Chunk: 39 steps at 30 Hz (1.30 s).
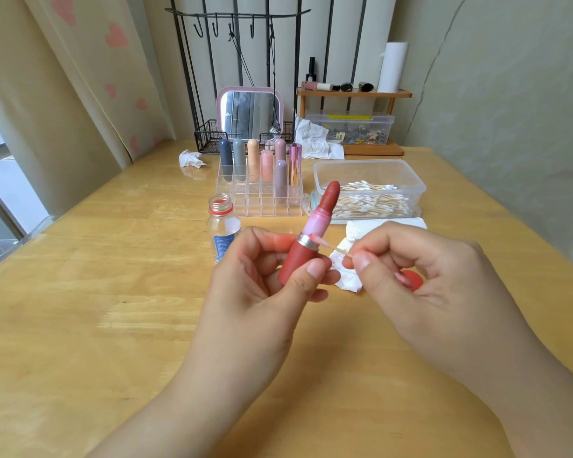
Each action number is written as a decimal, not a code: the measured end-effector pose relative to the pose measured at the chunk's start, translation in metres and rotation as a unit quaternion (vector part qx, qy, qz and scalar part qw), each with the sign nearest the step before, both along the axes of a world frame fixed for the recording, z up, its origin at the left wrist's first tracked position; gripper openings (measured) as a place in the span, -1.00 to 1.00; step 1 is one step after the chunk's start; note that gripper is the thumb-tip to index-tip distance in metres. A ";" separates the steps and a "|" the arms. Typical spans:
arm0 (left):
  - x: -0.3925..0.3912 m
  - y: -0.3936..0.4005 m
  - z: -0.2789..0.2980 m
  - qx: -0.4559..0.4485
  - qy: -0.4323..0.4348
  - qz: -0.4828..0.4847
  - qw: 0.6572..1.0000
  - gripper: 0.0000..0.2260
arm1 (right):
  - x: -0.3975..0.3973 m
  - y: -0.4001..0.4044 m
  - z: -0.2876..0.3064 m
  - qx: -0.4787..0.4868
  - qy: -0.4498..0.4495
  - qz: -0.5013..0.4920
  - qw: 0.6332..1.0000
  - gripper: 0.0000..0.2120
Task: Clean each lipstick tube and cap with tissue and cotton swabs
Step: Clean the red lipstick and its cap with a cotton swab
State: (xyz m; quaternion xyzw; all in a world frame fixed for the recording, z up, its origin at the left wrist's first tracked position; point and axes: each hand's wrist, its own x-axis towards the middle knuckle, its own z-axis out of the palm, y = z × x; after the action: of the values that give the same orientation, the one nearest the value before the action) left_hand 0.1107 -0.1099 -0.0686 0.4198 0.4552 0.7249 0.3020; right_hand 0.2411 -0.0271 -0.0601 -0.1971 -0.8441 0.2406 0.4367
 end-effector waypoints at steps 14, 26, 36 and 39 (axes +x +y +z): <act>-0.002 0.000 -0.003 0.008 -0.025 -0.047 0.999 -0.79 | 0.001 0.000 0.003 0.005 0.013 -0.008 1.000 -0.82; -0.002 0.000 -0.004 0.018 -0.020 -0.063 0.998 -0.80 | -0.003 -0.002 0.001 0.008 -0.014 0.019 1.000 -0.80; -0.004 0.003 -0.010 -0.012 -0.050 -0.107 0.993 -0.73 | 0.001 0.001 0.003 0.011 0.008 -0.001 1.000 -0.80; -0.004 0.004 -0.012 -0.026 -0.079 -0.128 0.988 -0.73 | 0.001 0.000 0.003 0.008 -0.005 0.021 1.000 -0.82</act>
State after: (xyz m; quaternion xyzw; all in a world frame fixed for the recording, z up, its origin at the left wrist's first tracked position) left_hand 0.1069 -0.1060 -0.0804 0.4084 0.3909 0.6991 0.4378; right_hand 0.2418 -0.0268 -0.0566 -0.1771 -0.8521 0.2420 0.4290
